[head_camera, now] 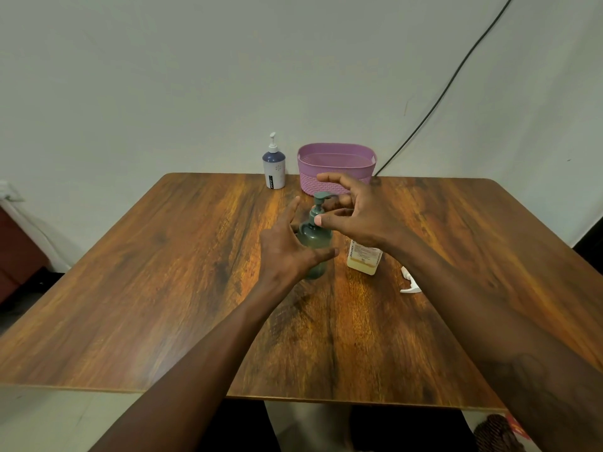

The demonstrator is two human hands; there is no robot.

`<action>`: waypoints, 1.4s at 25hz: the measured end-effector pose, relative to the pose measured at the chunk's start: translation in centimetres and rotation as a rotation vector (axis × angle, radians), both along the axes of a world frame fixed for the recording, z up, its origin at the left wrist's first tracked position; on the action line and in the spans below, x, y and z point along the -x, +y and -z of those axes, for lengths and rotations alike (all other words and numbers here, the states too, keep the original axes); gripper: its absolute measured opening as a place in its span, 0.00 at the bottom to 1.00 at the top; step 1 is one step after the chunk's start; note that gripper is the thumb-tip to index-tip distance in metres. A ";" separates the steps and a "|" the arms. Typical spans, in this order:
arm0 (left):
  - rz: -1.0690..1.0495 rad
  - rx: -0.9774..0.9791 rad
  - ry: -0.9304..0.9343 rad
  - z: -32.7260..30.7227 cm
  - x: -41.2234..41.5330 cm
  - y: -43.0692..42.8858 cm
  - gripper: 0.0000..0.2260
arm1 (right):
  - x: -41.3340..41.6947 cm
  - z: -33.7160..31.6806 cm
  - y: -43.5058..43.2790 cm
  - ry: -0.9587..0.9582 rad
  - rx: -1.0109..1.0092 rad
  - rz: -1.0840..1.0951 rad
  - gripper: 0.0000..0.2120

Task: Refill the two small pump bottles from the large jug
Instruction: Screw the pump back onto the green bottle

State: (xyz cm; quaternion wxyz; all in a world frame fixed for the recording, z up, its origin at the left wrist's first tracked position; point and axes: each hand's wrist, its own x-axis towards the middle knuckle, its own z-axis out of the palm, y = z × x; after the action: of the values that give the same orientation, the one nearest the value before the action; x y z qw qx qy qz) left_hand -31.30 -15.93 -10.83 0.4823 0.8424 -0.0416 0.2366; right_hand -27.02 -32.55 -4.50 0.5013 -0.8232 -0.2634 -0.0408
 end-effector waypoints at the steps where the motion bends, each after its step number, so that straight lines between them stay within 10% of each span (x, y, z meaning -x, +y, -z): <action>1: -0.003 -0.014 0.000 0.0 0.0 0.1 0.54 | 0.0 0.1 0.0 -0.025 0.018 0.024 0.34; 35: 0.020 -0.019 -0.065 -1.2 -0.3 -0.5 0.54 | -0.1 -0.3 -0.3 -0.023 0.009 0.053 0.37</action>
State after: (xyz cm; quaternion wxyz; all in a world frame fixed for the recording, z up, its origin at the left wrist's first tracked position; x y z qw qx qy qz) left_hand -30.96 -16.43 -9.59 0.4752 0.8383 -0.0678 0.2586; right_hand -26.94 -32.88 -4.23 0.4934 -0.8316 -0.2472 -0.0624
